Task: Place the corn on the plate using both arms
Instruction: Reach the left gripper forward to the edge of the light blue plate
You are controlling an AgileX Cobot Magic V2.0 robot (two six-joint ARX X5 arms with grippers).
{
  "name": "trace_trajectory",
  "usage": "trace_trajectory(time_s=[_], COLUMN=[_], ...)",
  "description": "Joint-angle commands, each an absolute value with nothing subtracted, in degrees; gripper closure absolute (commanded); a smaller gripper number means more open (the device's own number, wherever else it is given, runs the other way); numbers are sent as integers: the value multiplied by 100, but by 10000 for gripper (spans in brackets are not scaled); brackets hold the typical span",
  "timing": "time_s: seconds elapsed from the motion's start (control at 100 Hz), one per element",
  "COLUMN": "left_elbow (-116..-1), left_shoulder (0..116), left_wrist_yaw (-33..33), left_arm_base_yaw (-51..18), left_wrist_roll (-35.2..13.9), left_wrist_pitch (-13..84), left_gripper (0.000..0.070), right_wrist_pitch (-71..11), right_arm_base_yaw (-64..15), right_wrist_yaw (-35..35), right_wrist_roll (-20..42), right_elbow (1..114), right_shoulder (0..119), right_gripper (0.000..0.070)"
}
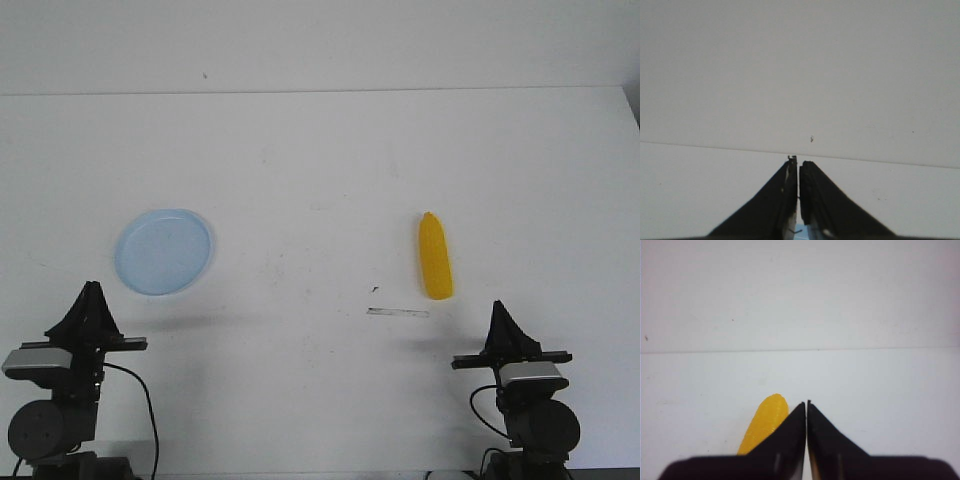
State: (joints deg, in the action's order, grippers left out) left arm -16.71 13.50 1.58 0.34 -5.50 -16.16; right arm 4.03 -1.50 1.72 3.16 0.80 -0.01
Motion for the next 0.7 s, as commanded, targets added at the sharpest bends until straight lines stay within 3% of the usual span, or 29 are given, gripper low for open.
trace_trajectory(time_s=[0.0, 0.33, 0.49, 0.69], left_elbow=[-1957, -3413, -3822, -4394], left_shoulder=[1667, 3667, 4497, 5487], left_wrist_yaw=[178, 178, 176, 172], left_arm_base_yaw=[36, 36, 45, 123], left_wrist_roll=[-539, -495, -364, -561], left_wrist_pitch=[-1579, -729, -869, -482], left_gripper=[699, 699, 699, 699], right_wrist_pitch=[467, 467, 467, 467], right_arm_base_yaw=[-161, -161, -161, -161], right_wrist_yaw=[165, 165, 165, 165], right_wrist_roll=[294, 292, 294, 294], right_elbow=[73, 73, 73, 73], right_shoulder=[5, 5, 5, 5], right_gripper=[697, 697, 697, 697])
